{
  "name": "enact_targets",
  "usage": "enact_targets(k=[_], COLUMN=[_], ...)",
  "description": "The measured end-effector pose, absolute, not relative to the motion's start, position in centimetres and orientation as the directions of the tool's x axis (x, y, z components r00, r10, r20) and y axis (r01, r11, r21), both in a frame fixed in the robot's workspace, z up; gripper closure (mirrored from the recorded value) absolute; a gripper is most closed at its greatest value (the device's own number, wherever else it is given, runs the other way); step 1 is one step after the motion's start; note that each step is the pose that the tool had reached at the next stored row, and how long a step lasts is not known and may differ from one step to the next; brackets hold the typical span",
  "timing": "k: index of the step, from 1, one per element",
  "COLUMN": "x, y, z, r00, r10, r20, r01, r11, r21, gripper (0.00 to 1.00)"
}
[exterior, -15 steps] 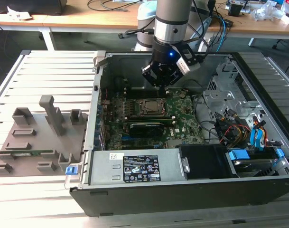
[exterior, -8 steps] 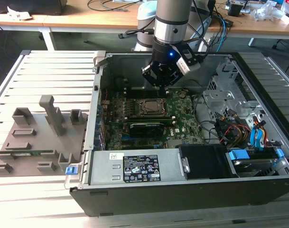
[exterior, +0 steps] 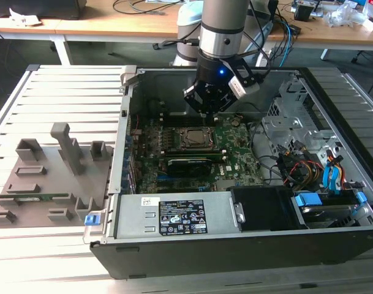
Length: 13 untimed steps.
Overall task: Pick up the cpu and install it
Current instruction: 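Install the second cpu locking lever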
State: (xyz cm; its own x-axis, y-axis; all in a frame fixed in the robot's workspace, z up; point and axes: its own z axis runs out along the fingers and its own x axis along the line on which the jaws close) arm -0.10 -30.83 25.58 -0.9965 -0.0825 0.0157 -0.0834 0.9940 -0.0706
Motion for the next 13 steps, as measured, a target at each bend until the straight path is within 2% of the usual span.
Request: enact_targets(k=[13], x=[-0.1], y=[-33.4], z=[25.6], r00=[-0.996], r10=[-0.082], r20=[0.016], r01=[-0.083], r11=[0.994], r21=[-0.071], gripper=[0.89])
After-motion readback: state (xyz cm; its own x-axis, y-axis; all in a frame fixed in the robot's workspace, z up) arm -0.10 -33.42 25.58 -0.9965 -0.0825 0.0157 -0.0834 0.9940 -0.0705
